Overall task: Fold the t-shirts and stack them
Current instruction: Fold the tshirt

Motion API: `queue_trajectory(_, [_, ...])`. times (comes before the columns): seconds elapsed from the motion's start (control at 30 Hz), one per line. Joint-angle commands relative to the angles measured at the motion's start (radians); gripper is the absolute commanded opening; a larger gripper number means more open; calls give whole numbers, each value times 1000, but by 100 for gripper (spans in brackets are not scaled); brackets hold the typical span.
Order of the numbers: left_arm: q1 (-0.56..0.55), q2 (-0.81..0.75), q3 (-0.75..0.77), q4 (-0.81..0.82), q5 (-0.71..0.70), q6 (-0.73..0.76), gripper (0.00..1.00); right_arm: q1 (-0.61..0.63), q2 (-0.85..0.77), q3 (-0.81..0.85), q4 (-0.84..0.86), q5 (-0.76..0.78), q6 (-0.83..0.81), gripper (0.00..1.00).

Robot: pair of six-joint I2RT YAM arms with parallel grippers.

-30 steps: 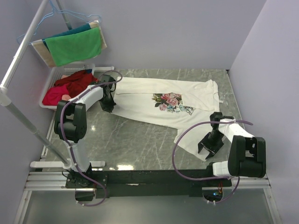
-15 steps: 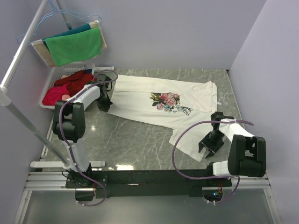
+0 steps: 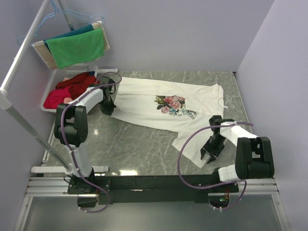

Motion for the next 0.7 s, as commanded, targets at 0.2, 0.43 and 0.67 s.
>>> queue_trajectory(0.2, [5,-2,21,-2,-3,0,1,68,54,-45,56,9,64,38])
queue_trajectory(0.43, [8,-5,34,-9,-6,3,1,91,81,-29,41,57,91,41])
queue_trajectory(0.67, [16,-21,31,-7,6,3,1,114,97,17,24,100,131,28])
